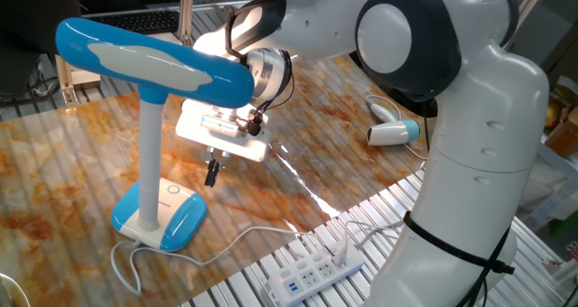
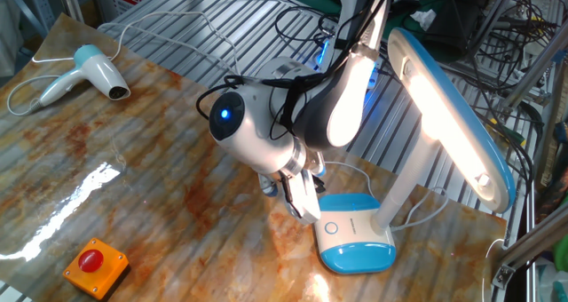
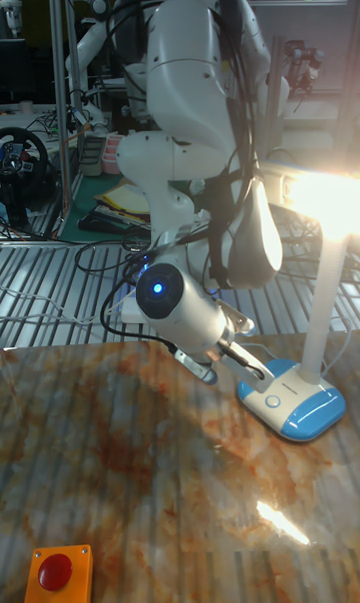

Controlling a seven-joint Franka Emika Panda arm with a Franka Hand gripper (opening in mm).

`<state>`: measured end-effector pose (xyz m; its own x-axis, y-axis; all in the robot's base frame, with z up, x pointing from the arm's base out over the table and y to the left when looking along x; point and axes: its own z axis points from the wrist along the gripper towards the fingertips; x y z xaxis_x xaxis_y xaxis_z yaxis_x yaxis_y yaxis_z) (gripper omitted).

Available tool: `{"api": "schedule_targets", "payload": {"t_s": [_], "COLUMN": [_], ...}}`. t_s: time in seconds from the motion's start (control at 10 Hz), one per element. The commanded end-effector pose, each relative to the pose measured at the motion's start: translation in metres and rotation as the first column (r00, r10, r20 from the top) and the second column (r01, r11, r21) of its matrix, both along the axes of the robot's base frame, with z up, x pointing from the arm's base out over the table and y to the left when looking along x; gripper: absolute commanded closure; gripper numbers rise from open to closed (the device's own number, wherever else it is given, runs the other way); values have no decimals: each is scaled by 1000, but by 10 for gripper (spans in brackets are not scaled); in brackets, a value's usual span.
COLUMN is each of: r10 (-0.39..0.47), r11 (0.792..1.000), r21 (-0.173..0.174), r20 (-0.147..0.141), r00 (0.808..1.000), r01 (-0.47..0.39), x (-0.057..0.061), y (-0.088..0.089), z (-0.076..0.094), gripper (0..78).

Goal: Turn off the desk lamp by pressing the button

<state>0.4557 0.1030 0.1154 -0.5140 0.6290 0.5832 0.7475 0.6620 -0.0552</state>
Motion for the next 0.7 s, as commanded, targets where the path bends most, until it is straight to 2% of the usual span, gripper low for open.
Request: {"api": "schedule_targets", "payload": {"t_s": [0.1,0.4,0.7], "r10": [-9,-5,26], "r11": [1000,1000,1000], "r21": [-7,-14,-3], "r20": [-31,-65,-59], "r00": [999,998,998], "r01": [9,4,-27], "x": [-3,-3,-3], "y": [5,6,6], "z": [0,1,1], "gripper": [776,776,776]}}
